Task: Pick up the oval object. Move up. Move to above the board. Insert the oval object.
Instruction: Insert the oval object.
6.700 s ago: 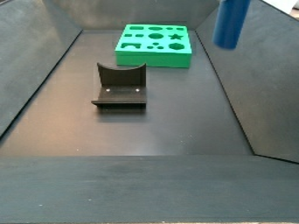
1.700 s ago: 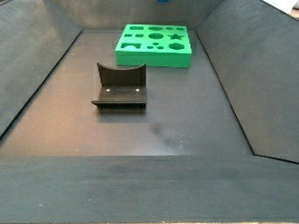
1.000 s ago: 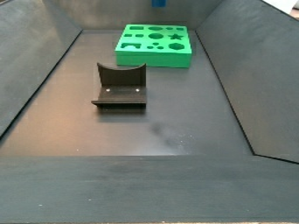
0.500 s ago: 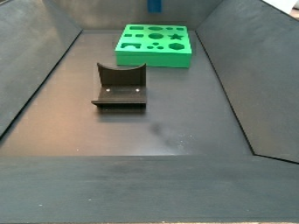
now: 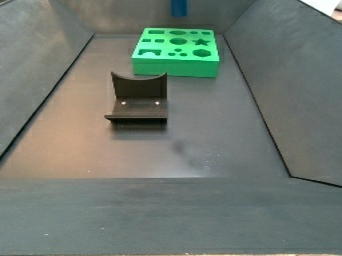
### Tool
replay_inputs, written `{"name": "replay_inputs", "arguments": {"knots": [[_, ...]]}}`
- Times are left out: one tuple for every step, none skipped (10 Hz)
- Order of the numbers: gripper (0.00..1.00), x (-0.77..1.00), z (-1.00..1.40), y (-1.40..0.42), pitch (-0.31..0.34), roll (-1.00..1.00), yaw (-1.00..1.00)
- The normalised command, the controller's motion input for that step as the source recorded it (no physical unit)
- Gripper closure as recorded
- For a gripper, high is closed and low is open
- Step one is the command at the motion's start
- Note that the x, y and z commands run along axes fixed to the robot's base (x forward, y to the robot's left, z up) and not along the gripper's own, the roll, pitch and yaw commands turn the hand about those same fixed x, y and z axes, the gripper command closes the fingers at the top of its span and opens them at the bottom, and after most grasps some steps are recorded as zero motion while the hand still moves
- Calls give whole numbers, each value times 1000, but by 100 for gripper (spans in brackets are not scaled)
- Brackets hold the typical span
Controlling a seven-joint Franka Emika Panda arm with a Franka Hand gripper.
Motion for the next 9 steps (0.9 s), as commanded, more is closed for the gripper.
{"name": "replay_inputs", "arguments": {"knots": [[100, 0, -134, 0, 0, 0, 0], [100, 6, -166, 0, 0, 13, 0], [100, 0, -200, 20, 0, 43, 0], [100, 0, -203, 11, 0, 53, 0], [100, 0, -209, 20, 0, 66, 0], [100, 37, -180, 0, 0, 114, 0], [100, 69, -140, 0, -20, 189, 0], [100, 91, -131, 0, -7, 203, 0], [100, 106, -111, 0, -13, 233, 0]]}}
